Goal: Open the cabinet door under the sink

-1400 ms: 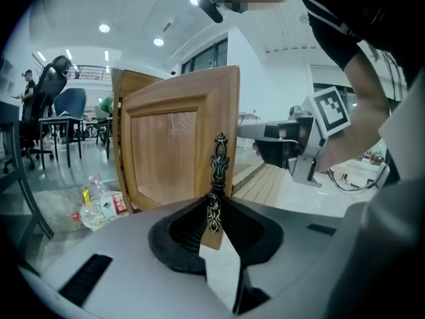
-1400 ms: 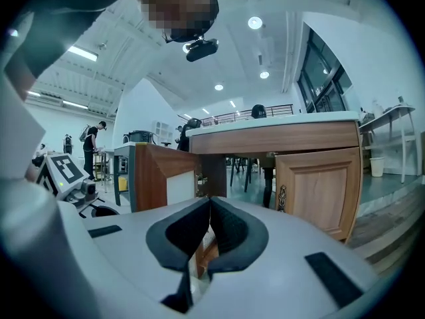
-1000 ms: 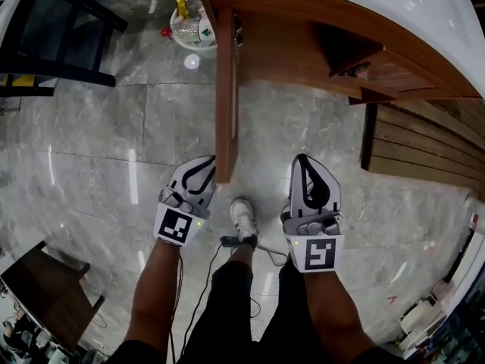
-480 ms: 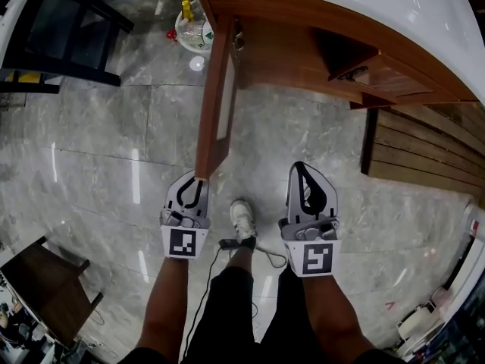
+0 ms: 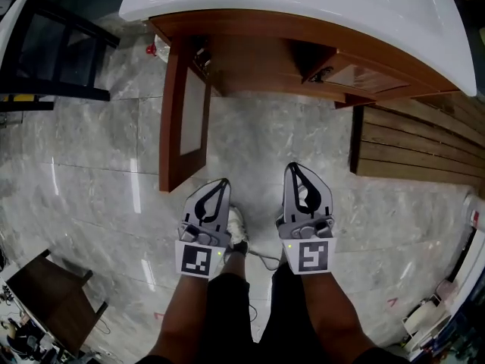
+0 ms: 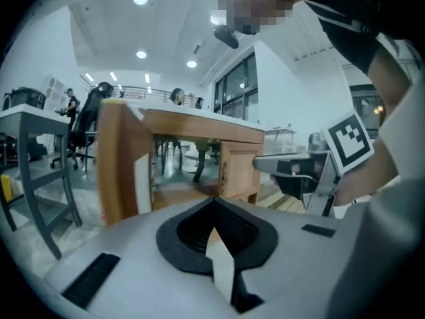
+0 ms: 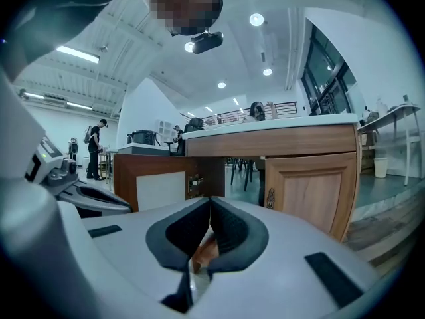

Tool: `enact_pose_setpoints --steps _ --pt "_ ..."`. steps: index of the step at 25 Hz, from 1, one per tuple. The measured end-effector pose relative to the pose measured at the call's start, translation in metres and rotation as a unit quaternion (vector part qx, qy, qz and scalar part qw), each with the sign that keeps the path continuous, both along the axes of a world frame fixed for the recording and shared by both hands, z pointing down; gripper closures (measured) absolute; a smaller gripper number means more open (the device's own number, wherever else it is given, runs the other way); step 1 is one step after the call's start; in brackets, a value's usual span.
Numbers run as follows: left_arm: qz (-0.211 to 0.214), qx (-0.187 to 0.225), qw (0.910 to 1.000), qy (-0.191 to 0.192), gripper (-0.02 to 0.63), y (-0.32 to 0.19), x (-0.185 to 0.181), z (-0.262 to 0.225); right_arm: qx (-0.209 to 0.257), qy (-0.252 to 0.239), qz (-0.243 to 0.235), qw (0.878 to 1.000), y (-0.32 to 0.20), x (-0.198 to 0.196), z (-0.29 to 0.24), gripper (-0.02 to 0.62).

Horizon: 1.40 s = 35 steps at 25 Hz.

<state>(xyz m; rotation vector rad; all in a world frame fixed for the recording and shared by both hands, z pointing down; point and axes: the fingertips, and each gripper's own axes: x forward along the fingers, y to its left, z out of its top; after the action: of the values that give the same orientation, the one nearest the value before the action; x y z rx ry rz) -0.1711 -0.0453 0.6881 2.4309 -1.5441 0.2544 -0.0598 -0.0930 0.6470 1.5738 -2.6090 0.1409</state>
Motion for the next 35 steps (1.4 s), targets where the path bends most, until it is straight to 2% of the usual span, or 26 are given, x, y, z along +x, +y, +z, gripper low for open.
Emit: enact_pose_setpoints --steps 5,11,16,19,21,25,29,35 --pt "0.048 0.009 0.9986 -0.021 0.583 -0.032 0.048 -0.006 -0.006 -0.003 0.009 1.0 -0.009 0.031 -0.003 0.571" --pt "0.071 0.021 0.9957 0.056 0.582 -0.085 0.092 -0.014 -0.031 -0.025 0.011 0.999 -0.02 0.058 0.003 0.571" --pt "0.063 0.031 0.9968 0.039 0.581 -0.123 0.109 -0.019 -0.046 -0.029 -0.005 0.999 -0.027 0.073 0.006 0.571" --pt "0.072 0.038 0.9963 0.026 0.575 -0.141 0.122 -0.016 -0.063 -0.026 -0.016 0.998 -0.024 0.084 0.014 0.571" --pt "0.078 0.04 0.9959 0.022 0.524 -0.154 0.131 -0.012 -0.07 -0.029 -0.018 0.997 -0.025 0.091 0.021 0.571" --pt "0.08 0.043 0.9955 0.027 0.468 -0.176 0.149 -0.01 -0.075 -0.046 -0.012 0.996 -0.033 0.099 0.028 0.57" --pt "0.093 0.016 0.995 0.034 0.377 -0.194 0.162 -0.001 -0.077 -0.052 -0.01 0.996 -0.044 0.102 0.028 0.57" --pt "0.134 0.007 0.9905 0.031 0.317 -0.223 0.167 0.003 -0.077 -0.042 -0.026 0.996 -0.059 0.11 0.031 0.57"
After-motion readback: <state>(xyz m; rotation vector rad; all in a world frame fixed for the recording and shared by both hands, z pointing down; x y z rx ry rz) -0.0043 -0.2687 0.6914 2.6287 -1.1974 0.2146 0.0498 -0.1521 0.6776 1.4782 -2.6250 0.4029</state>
